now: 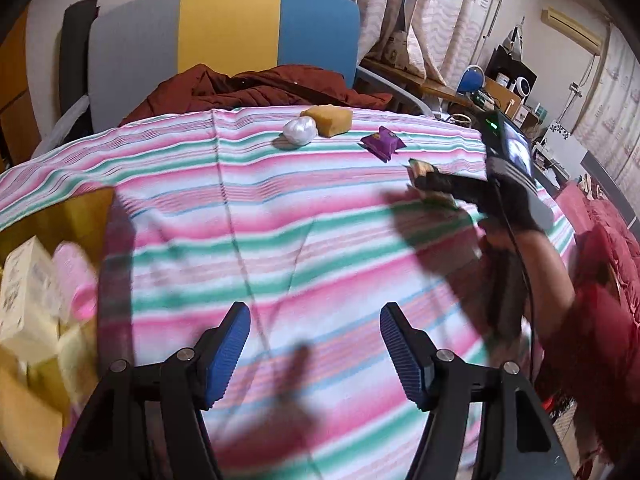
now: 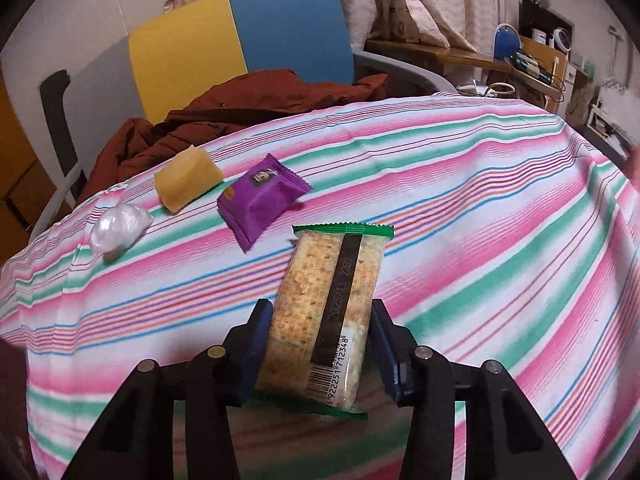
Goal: Organize objects
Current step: 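Grasp the cracker packet with the right tool while the left tool grasps the white ball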
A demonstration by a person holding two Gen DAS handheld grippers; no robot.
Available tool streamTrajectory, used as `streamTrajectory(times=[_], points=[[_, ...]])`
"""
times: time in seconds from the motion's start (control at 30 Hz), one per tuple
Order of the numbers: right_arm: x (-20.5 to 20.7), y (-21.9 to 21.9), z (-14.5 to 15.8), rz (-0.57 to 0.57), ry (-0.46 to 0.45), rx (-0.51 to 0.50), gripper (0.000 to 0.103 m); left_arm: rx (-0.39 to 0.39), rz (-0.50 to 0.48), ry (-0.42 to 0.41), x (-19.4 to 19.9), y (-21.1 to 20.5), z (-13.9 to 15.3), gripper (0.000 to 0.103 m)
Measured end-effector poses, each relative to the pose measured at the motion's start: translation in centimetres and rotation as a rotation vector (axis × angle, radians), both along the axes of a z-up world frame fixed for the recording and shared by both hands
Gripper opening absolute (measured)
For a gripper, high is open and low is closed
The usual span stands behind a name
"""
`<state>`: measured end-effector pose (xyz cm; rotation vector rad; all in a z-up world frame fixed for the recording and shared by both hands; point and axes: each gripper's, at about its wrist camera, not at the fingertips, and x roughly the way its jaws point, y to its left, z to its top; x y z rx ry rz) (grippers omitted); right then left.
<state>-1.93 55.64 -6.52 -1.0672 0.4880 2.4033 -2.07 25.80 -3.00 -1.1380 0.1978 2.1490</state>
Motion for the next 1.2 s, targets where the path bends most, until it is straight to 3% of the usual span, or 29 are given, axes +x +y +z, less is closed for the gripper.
streamTrajectory(times=[0.43,0.67,0.93,0.97,1.1,1.2], points=[[0.3,0.0,-0.5,-0.008,0.051,0.016,0.049,-0.062,0.044,0.075,-10.0,9.4,-0.5,0.069],[0.6,0.2,-0.7,-0.010,0.075,0.002,0.049,-0.147,0.011,0.209,-13.8,14.4,-0.7,0.069],[0.8,0.4,-0.8,-0.014,0.097,-0.010,0.049,-0.209,0.054,0.182,-17.2,16.9,-3.0,0.068],[0.8,0.5,-0.8,-0.014,0.100,-0.013,0.049,-0.207,0.057,0.182,-17.3,17.0,-3.2,0.065],[0.9,0.6,-0.8,-0.016,0.110,-0.022,0.049,-0.171,0.085,0.178,-17.7,16.4,-4.0,0.039],[1.0,0.6,-0.8,-0.017,0.113,-0.023,0.049,-0.136,0.077,0.193,-17.3,15.7,-4.5,0.033]])
